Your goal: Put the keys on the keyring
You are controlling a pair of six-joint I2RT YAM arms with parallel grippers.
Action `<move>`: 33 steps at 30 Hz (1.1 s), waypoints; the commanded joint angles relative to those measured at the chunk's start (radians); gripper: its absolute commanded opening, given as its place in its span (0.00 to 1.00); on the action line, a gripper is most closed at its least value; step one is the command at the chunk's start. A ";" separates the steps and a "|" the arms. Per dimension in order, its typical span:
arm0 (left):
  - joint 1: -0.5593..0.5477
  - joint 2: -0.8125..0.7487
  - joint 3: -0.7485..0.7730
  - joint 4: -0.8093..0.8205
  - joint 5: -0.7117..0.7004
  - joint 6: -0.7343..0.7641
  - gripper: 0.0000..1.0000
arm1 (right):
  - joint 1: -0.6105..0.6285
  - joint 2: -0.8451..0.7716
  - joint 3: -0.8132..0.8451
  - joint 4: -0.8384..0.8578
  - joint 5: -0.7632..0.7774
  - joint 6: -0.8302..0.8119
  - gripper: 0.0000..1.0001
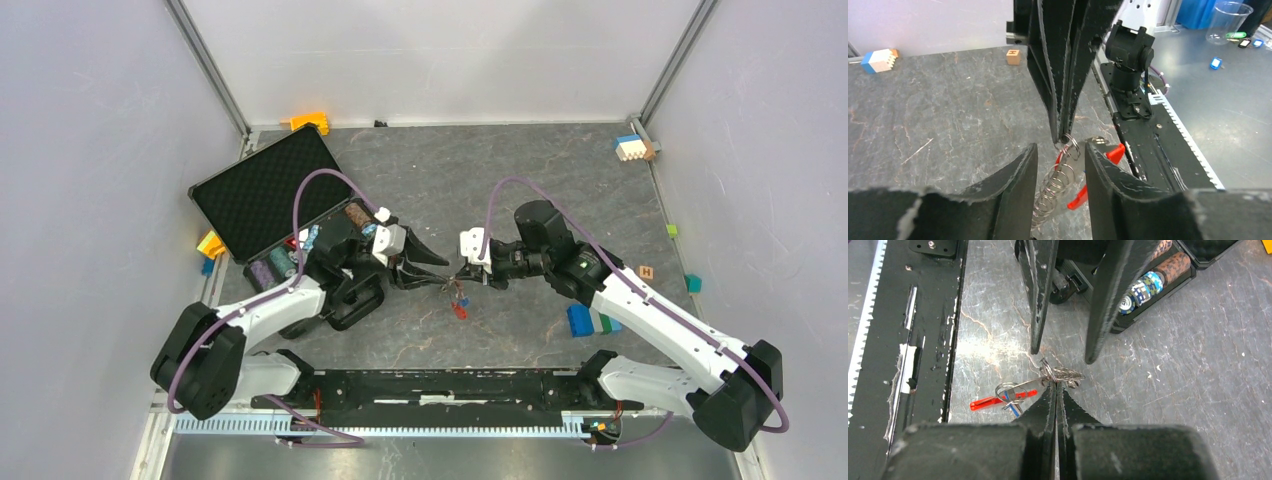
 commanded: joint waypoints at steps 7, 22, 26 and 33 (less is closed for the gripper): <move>-0.001 -0.063 0.153 -0.430 -0.057 0.239 0.53 | 0.006 0.009 0.072 -0.034 0.080 -0.010 0.00; -0.051 -0.032 0.208 -0.479 -0.168 0.119 0.51 | 0.025 0.064 0.134 -0.032 0.201 0.039 0.00; -0.056 -0.021 0.220 -0.485 -0.188 0.100 0.48 | 0.030 0.066 0.136 -0.033 0.211 0.038 0.00; -0.075 -0.004 0.253 -0.569 -0.231 0.133 0.43 | 0.035 0.072 0.152 -0.037 0.223 0.041 0.00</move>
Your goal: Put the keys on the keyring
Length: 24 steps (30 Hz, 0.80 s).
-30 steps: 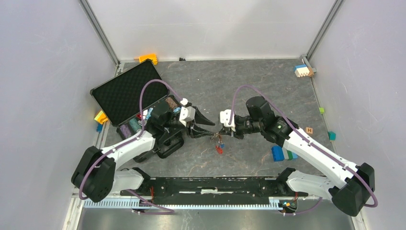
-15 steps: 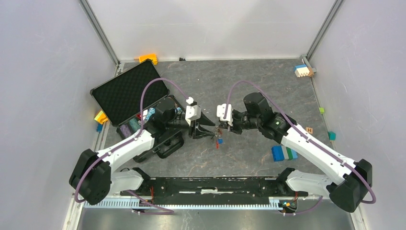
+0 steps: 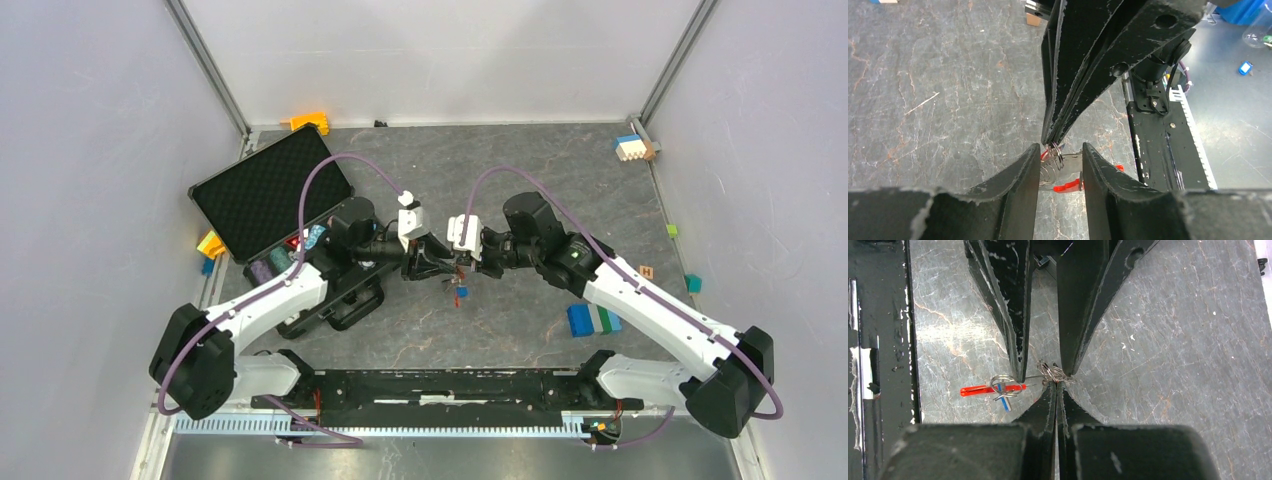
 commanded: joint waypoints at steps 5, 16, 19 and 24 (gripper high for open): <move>-0.020 0.023 0.056 -0.037 -0.046 -0.011 0.39 | 0.011 0.006 0.059 0.025 0.015 0.018 0.00; -0.022 0.020 0.047 -0.037 -0.054 -0.007 0.25 | 0.013 -0.003 0.050 0.033 0.014 0.020 0.00; -0.022 0.021 0.047 -0.037 -0.050 -0.001 0.22 | 0.013 -0.004 0.048 0.034 0.012 0.020 0.00; -0.023 0.026 0.046 -0.037 -0.046 0.005 0.11 | 0.013 -0.006 0.047 0.037 0.007 0.026 0.00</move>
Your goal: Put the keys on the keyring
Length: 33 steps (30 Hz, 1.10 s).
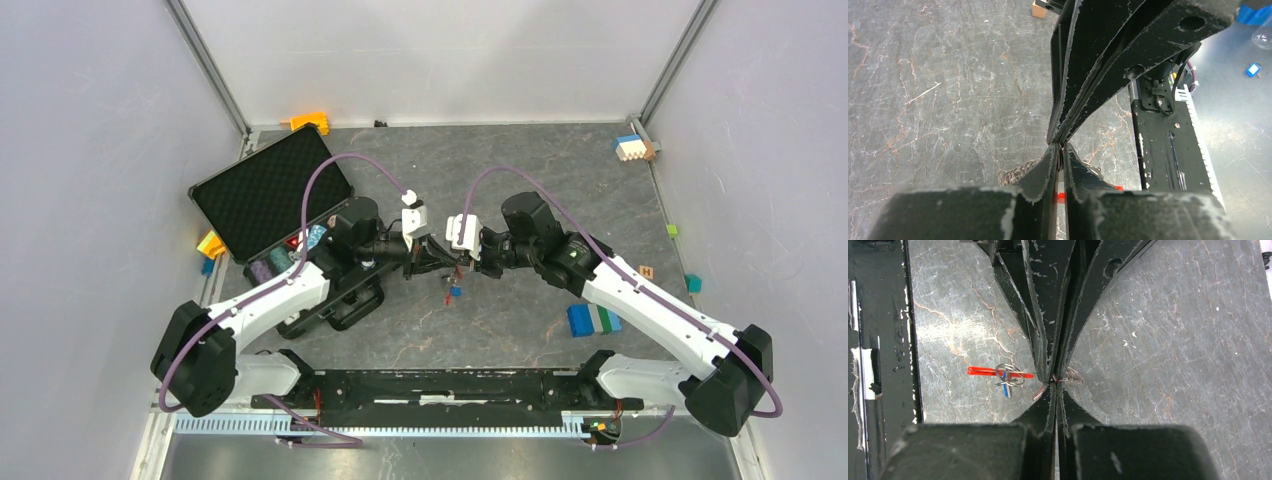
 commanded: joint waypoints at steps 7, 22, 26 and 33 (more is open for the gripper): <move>-0.007 0.000 0.014 0.017 -0.030 0.009 0.02 | 0.005 -0.032 0.017 0.064 -0.026 0.013 0.00; -0.002 -0.073 -0.045 0.095 0.042 -0.021 0.02 | -0.031 -0.133 -0.089 0.057 -0.096 -0.057 0.57; 0.002 -0.084 -0.064 0.160 0.107 -0.071 0.02 | -0.091 -0.193 -0.194 0.114 -0.184 -0.057 0.57; 0.002 -0.075 -0.104 0.327 0.146 -0.187 0.02 | -0.115 -0.167 -0.223 0.162 -0.366 -0.049 0.64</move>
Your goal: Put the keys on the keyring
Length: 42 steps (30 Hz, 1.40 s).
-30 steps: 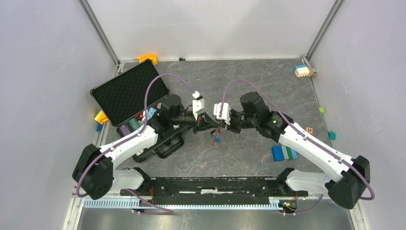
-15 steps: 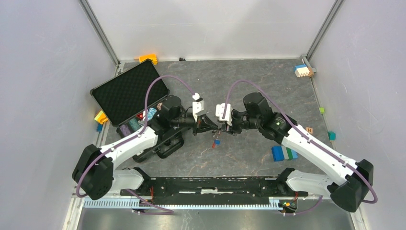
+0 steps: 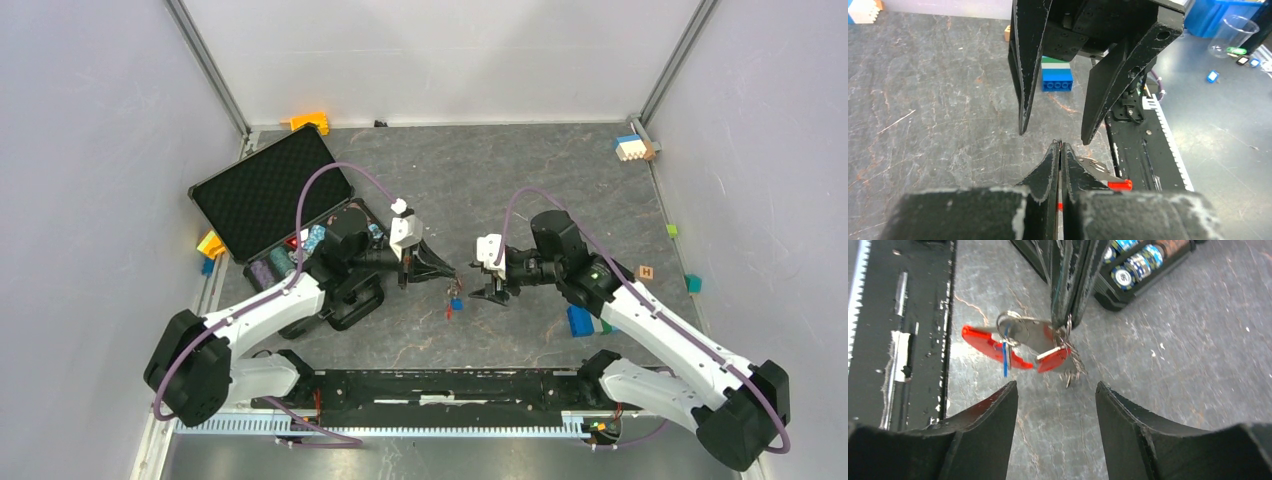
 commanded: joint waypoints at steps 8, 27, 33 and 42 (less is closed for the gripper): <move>0.004 -0.013 -0.025 0.188 0.046 -0.115 0.02 | -0.002 0.070 0.022 0.122 -0.181 0.029 0.64; 0.004 0.006 -0.051 0.241 0.078 -0.096 0.02 | -0.002 0.055 0.021 0.150 -0.150 0.050 0.50; 0.004 0.012 -0.054 0.248 0.051 -0.091 0.02 | -0.002 0.063 -0.012 0.188 -0.172 0.078 0.50; 0.003 0.007 -0.071 0.304 0.049 -0.116 0.02 | -0.001 0.079 -0.015 0.198 -0.151 0.095 0.42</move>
